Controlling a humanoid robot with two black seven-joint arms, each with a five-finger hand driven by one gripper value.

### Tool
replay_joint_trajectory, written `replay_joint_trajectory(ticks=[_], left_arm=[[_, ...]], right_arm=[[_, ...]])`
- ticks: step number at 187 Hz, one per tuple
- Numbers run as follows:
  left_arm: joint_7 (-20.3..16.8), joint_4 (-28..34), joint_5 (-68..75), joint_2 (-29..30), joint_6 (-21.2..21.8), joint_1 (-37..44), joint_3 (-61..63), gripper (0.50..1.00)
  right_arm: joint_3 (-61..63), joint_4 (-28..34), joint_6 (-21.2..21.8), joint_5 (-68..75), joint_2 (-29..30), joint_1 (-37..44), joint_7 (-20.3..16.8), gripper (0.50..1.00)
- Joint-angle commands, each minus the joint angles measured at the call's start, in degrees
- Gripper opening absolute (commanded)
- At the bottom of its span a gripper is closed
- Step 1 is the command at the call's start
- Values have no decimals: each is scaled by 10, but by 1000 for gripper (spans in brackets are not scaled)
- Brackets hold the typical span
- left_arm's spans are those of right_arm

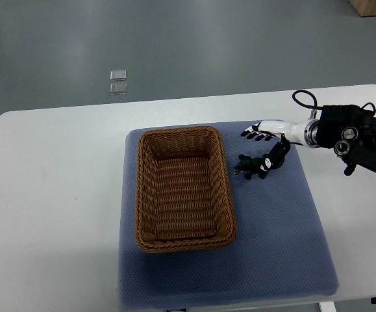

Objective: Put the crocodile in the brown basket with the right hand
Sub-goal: 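Lower the right hand and close its fingers around the crocodile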

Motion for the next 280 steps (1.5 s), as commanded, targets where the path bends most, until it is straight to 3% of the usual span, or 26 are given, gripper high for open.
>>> replay_joint_trajectory(ticks=[1,71,128,214,222,256,280], left_arm=[[0,-1,0,0,1,0,0,1000],[0,-1,0,0,1,1,0,1000],[0,-1,0,0,1,2,0,1000],[0,-2,0,0,2,3,0,1000],[0,-2,0,0,2,4,0,1000],[0,-2,0,0,3,3,0,1000],[0,-2,0,0,3,3,0,1000]], right_arm=[[5,-2,-19,-1,8,-12,3,915],[8,-11,-56,-7,34,-34,15,901],[7,-18,-65,-11,35,-39,22,801],[3,-32,-71,-20,40,-52,35,795],[3,-33,-71,-23,40,-52,37,778],[-4,-37,-71,-35,40,-53,39,584],[-4,-40,-71,-41,40,-55,39,513]])
